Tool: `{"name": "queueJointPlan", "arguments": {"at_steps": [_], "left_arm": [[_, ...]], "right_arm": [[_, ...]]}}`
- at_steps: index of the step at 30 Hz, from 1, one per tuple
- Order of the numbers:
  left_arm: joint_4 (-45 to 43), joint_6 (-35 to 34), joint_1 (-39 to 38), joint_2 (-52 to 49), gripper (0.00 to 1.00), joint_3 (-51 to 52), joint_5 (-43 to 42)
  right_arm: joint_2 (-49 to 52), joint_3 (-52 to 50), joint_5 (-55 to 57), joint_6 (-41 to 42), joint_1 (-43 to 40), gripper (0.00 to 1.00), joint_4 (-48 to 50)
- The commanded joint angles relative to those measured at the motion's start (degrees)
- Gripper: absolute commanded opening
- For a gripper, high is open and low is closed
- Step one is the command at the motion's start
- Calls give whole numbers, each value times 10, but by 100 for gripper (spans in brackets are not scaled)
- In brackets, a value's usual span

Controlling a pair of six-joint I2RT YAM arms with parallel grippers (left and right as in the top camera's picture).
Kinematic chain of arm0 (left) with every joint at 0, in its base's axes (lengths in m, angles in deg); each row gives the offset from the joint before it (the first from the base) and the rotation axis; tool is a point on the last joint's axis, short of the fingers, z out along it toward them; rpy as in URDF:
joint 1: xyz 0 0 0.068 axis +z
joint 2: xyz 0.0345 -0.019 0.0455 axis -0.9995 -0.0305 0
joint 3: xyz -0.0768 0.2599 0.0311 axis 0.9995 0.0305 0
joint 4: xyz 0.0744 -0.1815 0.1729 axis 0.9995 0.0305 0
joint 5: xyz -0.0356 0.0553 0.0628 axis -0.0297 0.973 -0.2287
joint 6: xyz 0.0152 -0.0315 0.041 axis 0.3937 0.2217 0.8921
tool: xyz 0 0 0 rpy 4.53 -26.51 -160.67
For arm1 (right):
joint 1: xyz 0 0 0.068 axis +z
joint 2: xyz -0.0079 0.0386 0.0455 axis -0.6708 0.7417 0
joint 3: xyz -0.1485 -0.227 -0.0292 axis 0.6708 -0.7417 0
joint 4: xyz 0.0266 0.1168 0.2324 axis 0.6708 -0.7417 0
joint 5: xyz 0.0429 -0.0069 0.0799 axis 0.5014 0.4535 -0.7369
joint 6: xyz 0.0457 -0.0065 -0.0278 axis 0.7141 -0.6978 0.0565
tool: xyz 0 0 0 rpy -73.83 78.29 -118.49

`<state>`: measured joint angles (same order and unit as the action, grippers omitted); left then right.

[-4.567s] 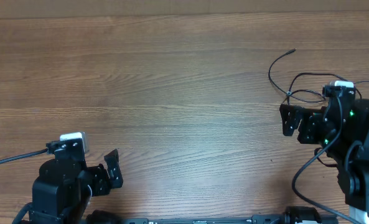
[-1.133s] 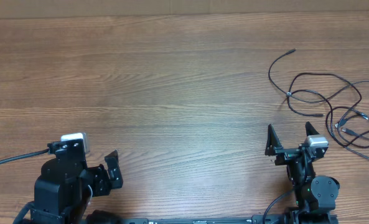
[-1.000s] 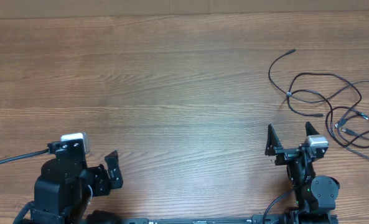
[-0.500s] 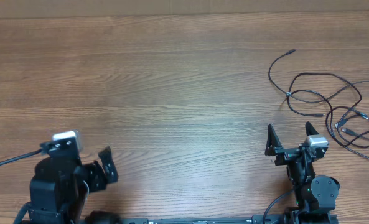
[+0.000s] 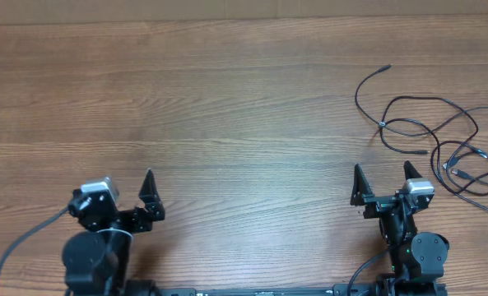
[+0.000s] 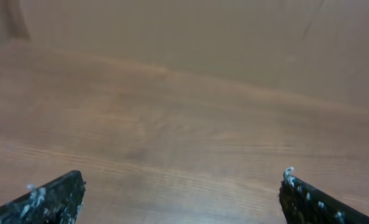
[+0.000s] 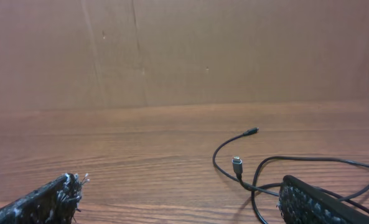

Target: Untangle cables

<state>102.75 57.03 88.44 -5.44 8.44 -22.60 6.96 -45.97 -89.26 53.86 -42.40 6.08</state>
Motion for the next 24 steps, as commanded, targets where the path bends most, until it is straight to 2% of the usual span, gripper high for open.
{"name": "queueJointPlan", "arguments": {"at_steps": [1,7,16,18,21,24], "left_arm": [[-56,13,5,48,100,65,-30],[-200,14,5,117,100,162,-29],[-414,69,5,120,99,266,-30],[-425,80,4,120,100,277,-31],[-393,118,4,120,100,276,-42],[-342,122,4,120,99,276,-47]], "right_arm": [[-5,-6,4,-2,3,100,2],[-5,-6,4,-2,3,100,2],[-5,-6,4,-2,3,100,2],[-5,-6,4,-2,3,100,2],[-5,-6,4,-2,3,100,2],[-5,-6,4,-2,3,100,2]]}}
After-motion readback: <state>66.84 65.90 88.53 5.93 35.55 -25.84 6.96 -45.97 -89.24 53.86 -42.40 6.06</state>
